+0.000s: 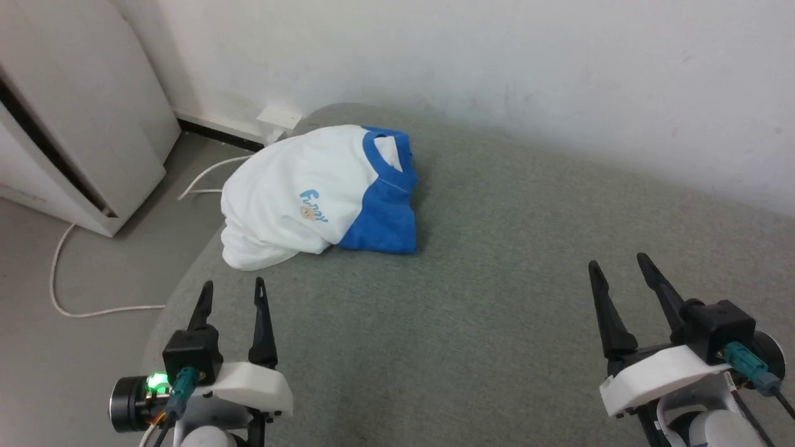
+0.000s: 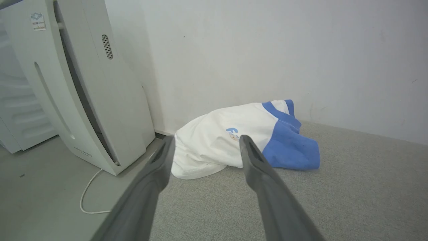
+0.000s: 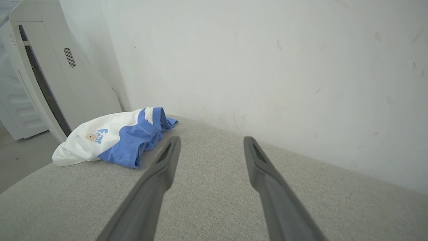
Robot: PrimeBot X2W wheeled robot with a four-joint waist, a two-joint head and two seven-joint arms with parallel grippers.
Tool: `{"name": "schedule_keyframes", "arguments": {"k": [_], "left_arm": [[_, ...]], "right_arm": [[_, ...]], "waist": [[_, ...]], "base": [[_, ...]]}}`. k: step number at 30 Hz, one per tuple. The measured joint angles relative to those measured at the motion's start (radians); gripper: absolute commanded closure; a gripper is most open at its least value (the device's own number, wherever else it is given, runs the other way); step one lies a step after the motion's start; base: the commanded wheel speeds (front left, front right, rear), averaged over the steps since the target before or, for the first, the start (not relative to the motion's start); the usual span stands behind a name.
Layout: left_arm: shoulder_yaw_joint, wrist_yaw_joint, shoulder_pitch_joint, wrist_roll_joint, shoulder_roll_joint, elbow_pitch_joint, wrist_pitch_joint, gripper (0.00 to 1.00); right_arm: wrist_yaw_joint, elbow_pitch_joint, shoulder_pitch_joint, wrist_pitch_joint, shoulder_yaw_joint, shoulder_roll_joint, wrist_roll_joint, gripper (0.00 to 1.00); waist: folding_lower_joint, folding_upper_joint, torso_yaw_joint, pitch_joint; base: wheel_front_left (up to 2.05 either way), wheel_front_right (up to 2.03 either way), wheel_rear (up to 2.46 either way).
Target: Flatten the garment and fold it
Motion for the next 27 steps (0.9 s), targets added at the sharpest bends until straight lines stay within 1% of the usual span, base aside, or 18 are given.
{"name": "schedule_keyframes", "arguments": {"k": [12, 18, 20, 21, 24, 27], "left_arm": [[-0.006, 0.026, -0.001, -0.018, 0.01, 0.017, -0.026, 0.0], [-0.006, 0.035, -0.004, -0.032, 0.016, 0.017, -0.036, 0.0], [-0.003, 0.035, -0.015, -0.053, 0.014, 0.017, -0.04, 0.0], [0.0, 0.032, -0.027, -0.068, 0.014, 0.017, -0.044, 0.0], [0.014, 0.0, -0.097, -0.117, 0.02, 0.035, -0.041, 0.0], [0.032, -0.031, -0.211, -0.168, 0.041, 0.069, -0.005, 0.0]], "right_arm": [[0.0, 0.01, -0.004, -0.015, 0.007, 0.0, 0.022, 0.0], [0.0, 0.008, -0.017, -0.022, 0.013, 0.001, 0.026, 0.0], [0.0, 0.006, -0.022, -0.022, 0.016, 0.001, 0.025, 0.0], [0.0, 0.002, -0.026, -0.021, 0.019, 0.001, 0.025, 0.0], [0.0, -0.015, -0.057, -0.009, 0.031, 0.001, 0.016, 0.0], [0.0, -0.039, -0.097, 0.002, 0.044, 0.001, 0.002, 0.0]], "waist": [[-0.0001, 0.0, 0.058, -0.005], [-0.0001, 0.0, 0.068, 0.013], [-0.0001, 0.0, 0.067, 0.024], [-0.0001, 0.0, 0.066, 0.032], [0.0, 0.0, 0.06, 0.062], [0.0, 0.0, 0.048, 0.103]], "base": [[0.0, 0.0, 0.0], [0.0, 0.0, 0.0], [0.0, 0.0, 0.0], [0.0, 0.0, 0.0], [0.0, 0.0, 0.0], [0.0, 0.0, 0.0]]}}
